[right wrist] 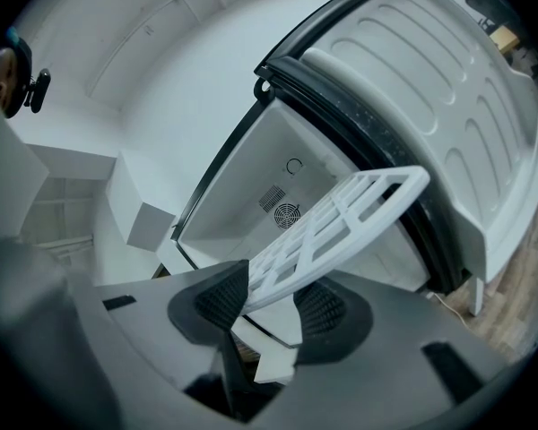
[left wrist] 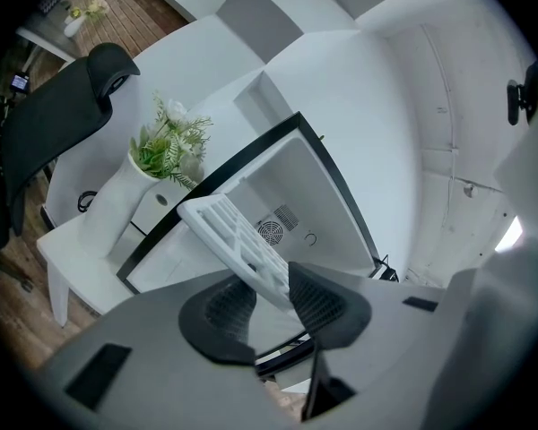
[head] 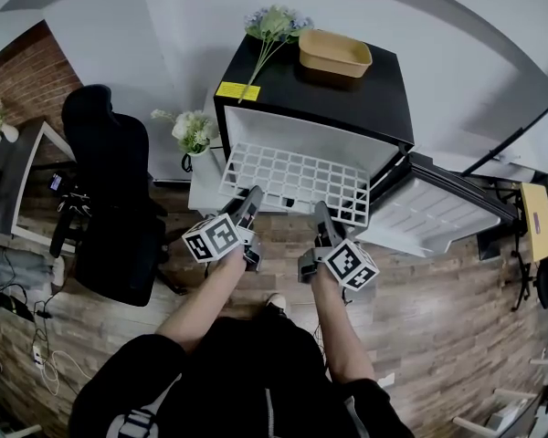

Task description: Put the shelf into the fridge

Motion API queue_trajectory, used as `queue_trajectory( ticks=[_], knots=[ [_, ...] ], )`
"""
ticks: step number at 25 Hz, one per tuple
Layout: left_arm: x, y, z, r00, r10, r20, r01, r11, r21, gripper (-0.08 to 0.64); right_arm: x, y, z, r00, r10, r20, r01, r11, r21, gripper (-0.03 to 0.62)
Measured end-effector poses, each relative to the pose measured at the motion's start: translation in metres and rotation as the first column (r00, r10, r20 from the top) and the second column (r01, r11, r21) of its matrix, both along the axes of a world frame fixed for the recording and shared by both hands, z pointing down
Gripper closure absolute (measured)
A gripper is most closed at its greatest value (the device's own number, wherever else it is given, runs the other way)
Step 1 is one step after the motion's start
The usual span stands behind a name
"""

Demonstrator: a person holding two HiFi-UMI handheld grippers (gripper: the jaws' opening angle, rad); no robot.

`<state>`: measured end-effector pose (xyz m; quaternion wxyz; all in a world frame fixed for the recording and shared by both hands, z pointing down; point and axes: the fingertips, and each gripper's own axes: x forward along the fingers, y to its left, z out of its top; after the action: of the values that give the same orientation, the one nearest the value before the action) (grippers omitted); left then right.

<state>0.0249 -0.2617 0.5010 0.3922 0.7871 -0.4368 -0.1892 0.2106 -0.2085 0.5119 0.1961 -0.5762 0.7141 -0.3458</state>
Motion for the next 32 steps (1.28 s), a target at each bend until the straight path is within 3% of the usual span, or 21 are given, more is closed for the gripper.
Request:
queue_trajectory(
  ticks=[22,32],
  knots=[
    [0.007,-0.034,-0.001,0.995,-0.098,-0.032,0.099,0.995,0.03,0.433,0.009,-0.04,-0.004,0.999,-0.027,-0.028,0.027,1.0,0.005,0.422],
    [0.011,-0.047,0.0,0.995,-0.097,-0.031,0.098,0.994,0.043,0.434,0.013,-0.052,-0.004,0.999,-0.023,-0.041,0.024,1.0,0.016,0.42]
  ],
)
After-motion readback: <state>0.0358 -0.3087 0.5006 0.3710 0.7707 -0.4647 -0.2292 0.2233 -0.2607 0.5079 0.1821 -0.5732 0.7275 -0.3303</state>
